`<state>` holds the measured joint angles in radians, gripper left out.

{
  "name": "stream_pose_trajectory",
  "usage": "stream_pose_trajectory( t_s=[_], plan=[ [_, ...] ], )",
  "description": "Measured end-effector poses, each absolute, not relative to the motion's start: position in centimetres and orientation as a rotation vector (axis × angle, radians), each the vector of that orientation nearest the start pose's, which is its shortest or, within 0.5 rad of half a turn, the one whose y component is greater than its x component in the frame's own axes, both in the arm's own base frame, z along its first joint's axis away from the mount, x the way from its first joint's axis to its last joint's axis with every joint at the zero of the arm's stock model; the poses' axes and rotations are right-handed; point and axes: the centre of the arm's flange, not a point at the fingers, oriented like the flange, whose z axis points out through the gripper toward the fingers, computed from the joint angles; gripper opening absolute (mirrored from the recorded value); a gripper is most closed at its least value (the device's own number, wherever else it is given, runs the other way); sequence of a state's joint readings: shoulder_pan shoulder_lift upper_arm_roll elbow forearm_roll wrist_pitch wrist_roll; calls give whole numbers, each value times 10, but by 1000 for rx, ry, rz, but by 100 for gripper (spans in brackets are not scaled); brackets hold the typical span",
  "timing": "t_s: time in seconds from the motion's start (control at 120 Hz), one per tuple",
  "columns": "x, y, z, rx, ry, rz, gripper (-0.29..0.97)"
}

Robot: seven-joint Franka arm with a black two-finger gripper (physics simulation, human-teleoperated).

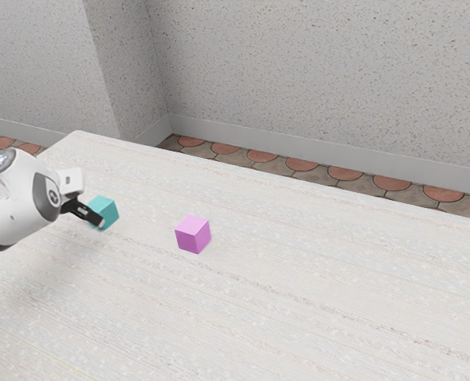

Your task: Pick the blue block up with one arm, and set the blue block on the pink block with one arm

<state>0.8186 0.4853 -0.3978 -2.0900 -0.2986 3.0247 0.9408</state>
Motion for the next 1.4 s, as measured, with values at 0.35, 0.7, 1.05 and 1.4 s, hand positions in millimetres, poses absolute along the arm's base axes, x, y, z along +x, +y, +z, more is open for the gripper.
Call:
stream_pose_trajectory(
  t_s=[0.35,0.7,1.05,1.4],
  plan=[
    [569,293,251,-2960,147,-899,64],
    [587,299,239,-2939,163,-945,61],
    [581,304,242,-2912,41,-986,39],
    [572,227,306,-2864,197,-986,35]
  ],
)
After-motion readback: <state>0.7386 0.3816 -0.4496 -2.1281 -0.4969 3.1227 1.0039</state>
